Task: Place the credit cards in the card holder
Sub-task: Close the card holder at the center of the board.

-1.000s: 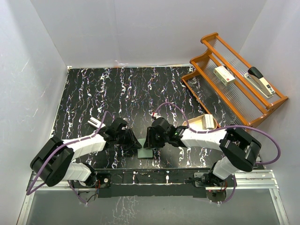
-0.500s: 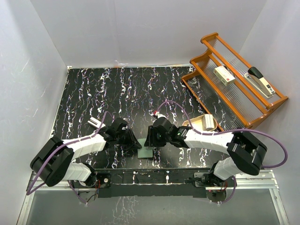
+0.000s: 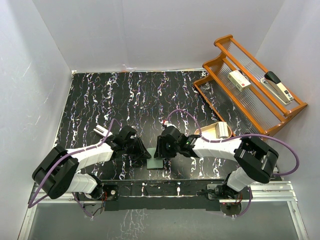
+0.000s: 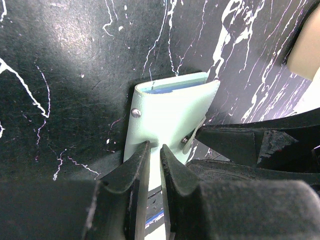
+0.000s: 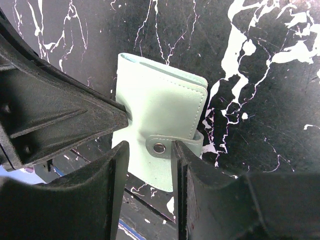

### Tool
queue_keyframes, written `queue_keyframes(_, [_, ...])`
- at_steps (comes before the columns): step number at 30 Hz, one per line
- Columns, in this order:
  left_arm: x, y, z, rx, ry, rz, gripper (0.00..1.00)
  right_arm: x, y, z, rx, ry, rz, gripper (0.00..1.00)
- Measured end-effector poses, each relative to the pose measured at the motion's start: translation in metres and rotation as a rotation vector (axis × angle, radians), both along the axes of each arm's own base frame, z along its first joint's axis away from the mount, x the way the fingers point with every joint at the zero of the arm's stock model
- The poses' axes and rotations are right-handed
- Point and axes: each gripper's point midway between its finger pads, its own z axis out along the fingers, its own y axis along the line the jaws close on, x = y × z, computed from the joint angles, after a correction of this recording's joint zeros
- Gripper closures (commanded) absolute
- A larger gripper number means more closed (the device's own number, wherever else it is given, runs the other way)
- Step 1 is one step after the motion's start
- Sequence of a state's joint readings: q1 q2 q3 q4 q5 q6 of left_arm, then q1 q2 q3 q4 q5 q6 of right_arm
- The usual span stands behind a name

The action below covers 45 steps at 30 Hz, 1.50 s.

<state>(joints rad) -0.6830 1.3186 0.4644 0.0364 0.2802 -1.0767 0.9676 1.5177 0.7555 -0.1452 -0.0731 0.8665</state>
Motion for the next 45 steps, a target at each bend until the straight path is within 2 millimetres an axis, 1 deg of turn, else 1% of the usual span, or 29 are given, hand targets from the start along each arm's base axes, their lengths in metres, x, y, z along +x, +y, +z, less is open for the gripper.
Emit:
queue_keyframes(19, [0.0002, -0.0005, 0.0005, -0.001, 0.000, 0.000, 0.86, -0.0002, 0.0012, -0.0009, 0.008, 0.010, 0.006, 0.65])
queue_keyframes(25, [-0.0001, -0.0006, 0.0004, -0.001, 0.000, -0.001, 0.86, 0.0002, 0.0002, -0.0019, 0.003, 0.011, 0.004, 0.74])
queue_keyframes(35, [-0.0006, -0.0013, 0.0005, -0.001, 0.000, -0.001, 0.86, 0.0000, 0.0040, -0.0006, 0.019, 0.011, 0.010, 0.82])
queue_keyframes(40, [-0.0005, -0.0012, 0.0005, -0.001, 0.000, 0.000, 0.86, 0.0001, 0.0027, -0.0038, 0.008, 0.015, 0.004, 0.90])
queue_keyframes(45, [-0.0005, -0.0011, 0.0010, -0.001, -0.001, 0.001, 0.86, 0.0018, -0.0005, -0.0059, -0.012, 0.010, -0.006, 0.93])
